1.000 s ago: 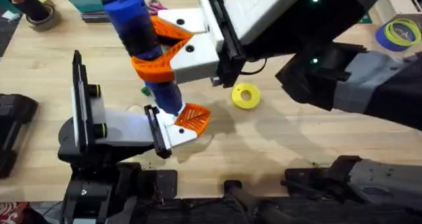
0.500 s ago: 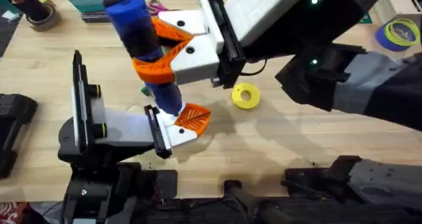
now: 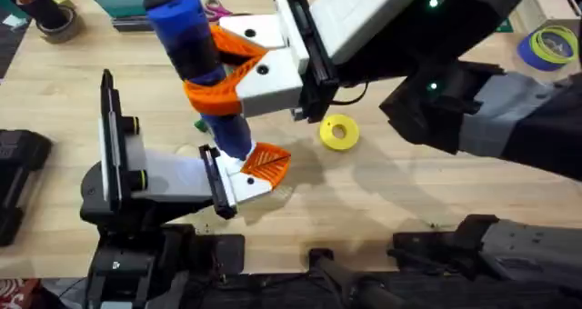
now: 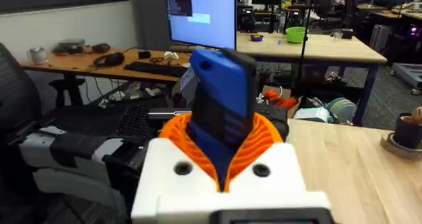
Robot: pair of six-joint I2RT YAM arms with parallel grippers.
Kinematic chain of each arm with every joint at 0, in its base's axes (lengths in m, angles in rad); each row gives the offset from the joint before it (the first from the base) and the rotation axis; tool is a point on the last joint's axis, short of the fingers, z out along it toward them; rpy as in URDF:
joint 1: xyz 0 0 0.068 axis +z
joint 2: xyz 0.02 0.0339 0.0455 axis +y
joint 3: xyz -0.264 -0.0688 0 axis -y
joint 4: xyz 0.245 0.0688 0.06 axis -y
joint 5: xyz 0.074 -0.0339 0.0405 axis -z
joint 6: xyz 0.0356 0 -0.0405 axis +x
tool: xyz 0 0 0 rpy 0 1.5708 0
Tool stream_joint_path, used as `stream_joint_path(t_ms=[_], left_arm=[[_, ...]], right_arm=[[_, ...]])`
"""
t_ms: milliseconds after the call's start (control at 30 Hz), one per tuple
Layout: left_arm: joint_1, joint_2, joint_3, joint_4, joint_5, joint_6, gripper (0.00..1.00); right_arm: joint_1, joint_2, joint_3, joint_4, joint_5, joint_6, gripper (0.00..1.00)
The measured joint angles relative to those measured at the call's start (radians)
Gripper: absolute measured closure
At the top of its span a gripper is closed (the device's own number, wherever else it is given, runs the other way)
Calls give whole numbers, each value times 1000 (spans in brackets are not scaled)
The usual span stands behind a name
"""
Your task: Pick up the gripper from the table and insert it into the empty holder that is missing its gripper. Then pick up a screw, insert it into the mounting hole, and use the screwdriver to tighten it. Finally, clean up the table by picking up the vegetable and placing it into the bucket.
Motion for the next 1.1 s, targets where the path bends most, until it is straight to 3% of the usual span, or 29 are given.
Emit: stream_joint_path(t_ms=[1100], left_arm=[[0, 0, 0, 0, 1, 0, 996]], right_arm=[[0, 0, 0, 4, -26, -8, 977]])
